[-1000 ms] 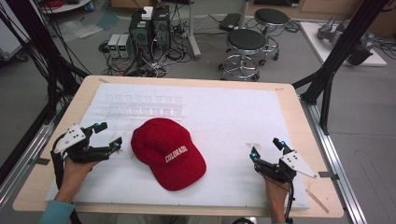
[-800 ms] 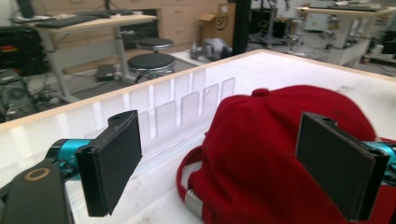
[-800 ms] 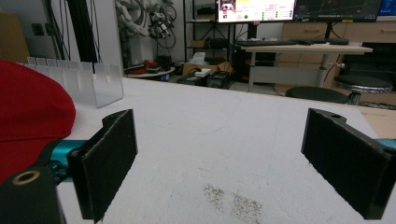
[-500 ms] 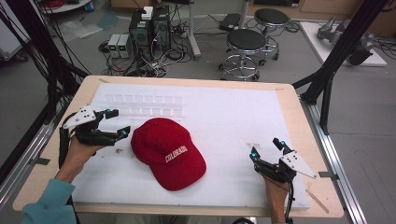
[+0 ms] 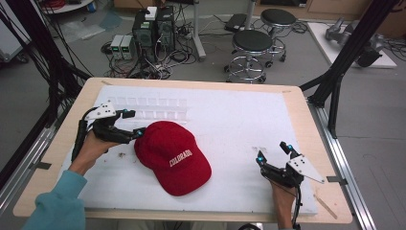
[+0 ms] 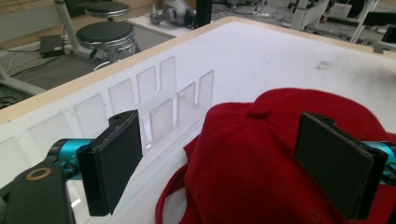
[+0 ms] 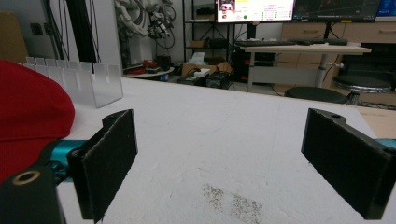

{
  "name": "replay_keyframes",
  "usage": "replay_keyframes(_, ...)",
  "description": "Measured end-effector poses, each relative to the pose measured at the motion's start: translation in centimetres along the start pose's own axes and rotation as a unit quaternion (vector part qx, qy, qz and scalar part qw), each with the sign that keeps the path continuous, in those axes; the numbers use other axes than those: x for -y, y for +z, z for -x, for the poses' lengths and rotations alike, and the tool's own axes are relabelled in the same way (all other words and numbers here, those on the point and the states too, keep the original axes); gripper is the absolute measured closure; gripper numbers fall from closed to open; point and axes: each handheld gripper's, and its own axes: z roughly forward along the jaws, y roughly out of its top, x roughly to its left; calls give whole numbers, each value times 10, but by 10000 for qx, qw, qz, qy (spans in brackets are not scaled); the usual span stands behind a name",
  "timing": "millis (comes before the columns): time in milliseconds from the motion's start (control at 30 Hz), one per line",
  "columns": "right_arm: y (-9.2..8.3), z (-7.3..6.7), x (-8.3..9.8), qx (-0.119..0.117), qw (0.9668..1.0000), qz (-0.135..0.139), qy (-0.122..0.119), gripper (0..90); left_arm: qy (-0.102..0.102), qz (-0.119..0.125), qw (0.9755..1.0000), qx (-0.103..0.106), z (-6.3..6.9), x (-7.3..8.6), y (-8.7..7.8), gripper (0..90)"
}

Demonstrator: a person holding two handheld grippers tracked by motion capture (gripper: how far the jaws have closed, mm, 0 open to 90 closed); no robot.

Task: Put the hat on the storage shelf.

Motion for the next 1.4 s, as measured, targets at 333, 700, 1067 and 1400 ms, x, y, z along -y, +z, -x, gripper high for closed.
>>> replay_keyframes(333, 0, 0, 0, 5, 10000, 2, -8, 96, -87, -304, 9990, 307, 7, 6, 20, 155)
replay_keyframes(700, 0, 0, 0, -1, 10000, 5, 2, 96, -275, -661, 9963, 485, 4, 15, 36, 186)
replay_keyframes(1067, 0, 0, 0, 0, 10000, 1, 8, 95, -620, -1108, 9894, 707, 1, 24, 47, 437)
replay_keyframes(1400, 0, 0, 0, -4, 10000, 1, 15, 95, -856, -1421, 9822, 885, 7, 24, 51, 838)
